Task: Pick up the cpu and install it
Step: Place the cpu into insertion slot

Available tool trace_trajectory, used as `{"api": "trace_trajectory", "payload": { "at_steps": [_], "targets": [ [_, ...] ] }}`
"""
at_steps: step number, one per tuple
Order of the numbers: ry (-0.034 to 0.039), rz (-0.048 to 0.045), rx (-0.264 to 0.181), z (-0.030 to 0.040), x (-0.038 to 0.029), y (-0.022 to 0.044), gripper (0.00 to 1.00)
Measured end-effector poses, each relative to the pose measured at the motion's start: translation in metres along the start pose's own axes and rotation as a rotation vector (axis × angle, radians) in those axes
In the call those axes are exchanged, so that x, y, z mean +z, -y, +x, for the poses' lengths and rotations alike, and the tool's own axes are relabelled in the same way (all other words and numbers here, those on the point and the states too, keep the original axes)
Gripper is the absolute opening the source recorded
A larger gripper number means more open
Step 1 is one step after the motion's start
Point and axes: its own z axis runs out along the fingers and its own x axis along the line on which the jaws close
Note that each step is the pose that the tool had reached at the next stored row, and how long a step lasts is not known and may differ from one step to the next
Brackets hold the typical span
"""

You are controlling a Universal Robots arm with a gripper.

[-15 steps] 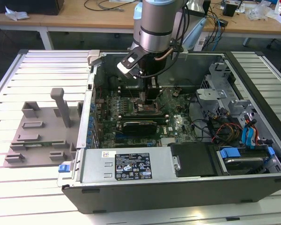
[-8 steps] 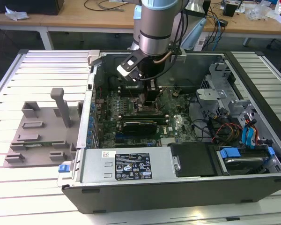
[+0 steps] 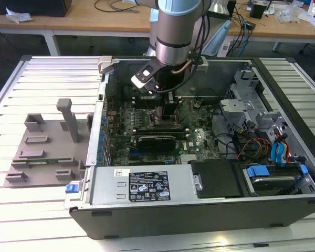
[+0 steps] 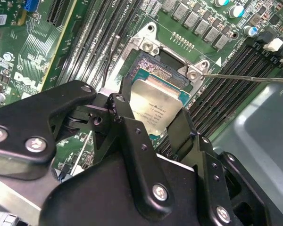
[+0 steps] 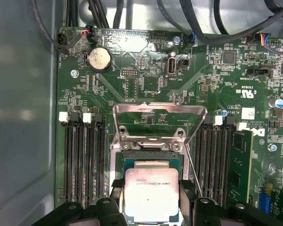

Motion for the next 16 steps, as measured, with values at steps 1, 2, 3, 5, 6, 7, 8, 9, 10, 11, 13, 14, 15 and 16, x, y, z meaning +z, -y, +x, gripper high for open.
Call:
{"api": "trace_trajectory", "payload": {
  "at_steps": [1,2,3,5,6,7,8,9,10,11,13,14,15,16],
  "targets": [
    [0.0,0.0,0.0,0.0,0.0011,0.0,0.55],
    [0.0,0.0,0.0,0.0,0.0017,0.0,0.55],
    [0.0,0.0,0.0,0.0001,0.0021,0.0,0.55],
    [0.0,0.0,0.0,0.0001,0.004,-0.0001,0.55],
    [0.0,0.0,0.0,0.0001,0.0053,-0.0001,0.55],
    [0.0,0.0,0.0,0.0002,0.0067,-0.0001,0.55],
    [0.0001,0.0,0.0,0.0002,0.0071,-0.0001,0.55],
    [0.0002,0.0001,0.0,0.0002,0.0075,-0.0001,0.55],
    [0.0001,0.0001,0.0,0.0002,0.0077,-0.0001,0.55],
    [0.0001,0.0,0.0,0.0002,0.008,-0.0001,0.55],
    [-0.0001,-0.0001,0.0,0.0003,0.0087,-0.0002,0.55],
    [0.0,0.0,0.0,0.0003,0.0093,-0.0002,0.55],
    [0.0,0.0,0.0,0.0003,0.011,-0.0002,0.55],
    [0.0,0.0,0.0,0.0003,0.0122,-0.0002,0.55]
  ]
}}
